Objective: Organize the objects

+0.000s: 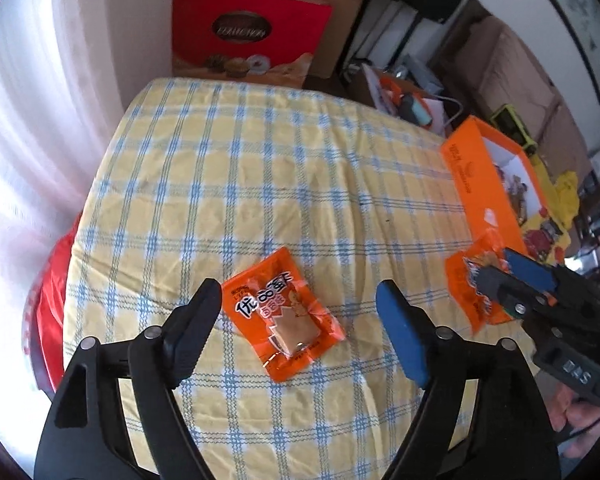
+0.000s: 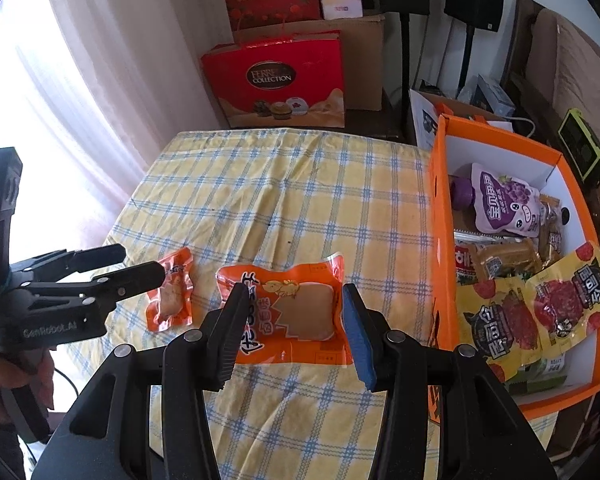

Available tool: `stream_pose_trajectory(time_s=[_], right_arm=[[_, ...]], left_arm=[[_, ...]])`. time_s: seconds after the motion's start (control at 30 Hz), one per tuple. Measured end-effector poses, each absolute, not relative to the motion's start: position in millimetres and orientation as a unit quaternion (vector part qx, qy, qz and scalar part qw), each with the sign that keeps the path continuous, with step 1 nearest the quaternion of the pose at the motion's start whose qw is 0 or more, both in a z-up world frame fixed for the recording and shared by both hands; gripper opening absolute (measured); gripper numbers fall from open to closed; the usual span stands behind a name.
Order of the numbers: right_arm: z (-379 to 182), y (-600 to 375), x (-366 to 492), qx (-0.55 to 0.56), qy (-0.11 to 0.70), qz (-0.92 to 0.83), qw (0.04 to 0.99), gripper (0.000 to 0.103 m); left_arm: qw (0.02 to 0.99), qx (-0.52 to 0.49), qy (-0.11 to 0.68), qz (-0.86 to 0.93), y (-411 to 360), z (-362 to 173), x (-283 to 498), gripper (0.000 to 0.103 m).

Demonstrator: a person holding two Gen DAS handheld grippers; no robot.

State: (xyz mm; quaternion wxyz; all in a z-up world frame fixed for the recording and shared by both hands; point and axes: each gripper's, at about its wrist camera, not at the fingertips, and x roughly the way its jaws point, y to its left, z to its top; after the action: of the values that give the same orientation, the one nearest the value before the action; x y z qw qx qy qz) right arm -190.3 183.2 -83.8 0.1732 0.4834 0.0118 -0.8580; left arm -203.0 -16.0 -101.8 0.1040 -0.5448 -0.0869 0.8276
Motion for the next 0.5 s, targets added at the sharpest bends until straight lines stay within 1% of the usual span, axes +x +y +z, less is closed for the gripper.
stream_pose_trajectory(time_s=[0.23, 0.33, 0.47, 0.5], right_arm=[[-91, 186, -190, 0.487, 0.005, -0.856, 0.173, 0.048], [-94, 188, -190, 0.489, 0.004, -0.855, 0.172, 0.048], [-97, 191, -191, 0.491, 0.001, -0.855, 0.168, 0.048], [-97, 192, -192, 0.490, 0.000, -0.855, 0.168, 0.048]], left_arm=[[0.064, -0.573, -0.103, 0.810, -10, -130, -215, 0.078], [0.058, -0.580, -0.104, 0.806, -4, -138, -218, 0.081], [0.043, -0.573, -0.062, 0.816, 10, -142, -217, 0.081], [0.041, -0.570, -0.051, 0.819, 13, -143, -216, 0.078]])
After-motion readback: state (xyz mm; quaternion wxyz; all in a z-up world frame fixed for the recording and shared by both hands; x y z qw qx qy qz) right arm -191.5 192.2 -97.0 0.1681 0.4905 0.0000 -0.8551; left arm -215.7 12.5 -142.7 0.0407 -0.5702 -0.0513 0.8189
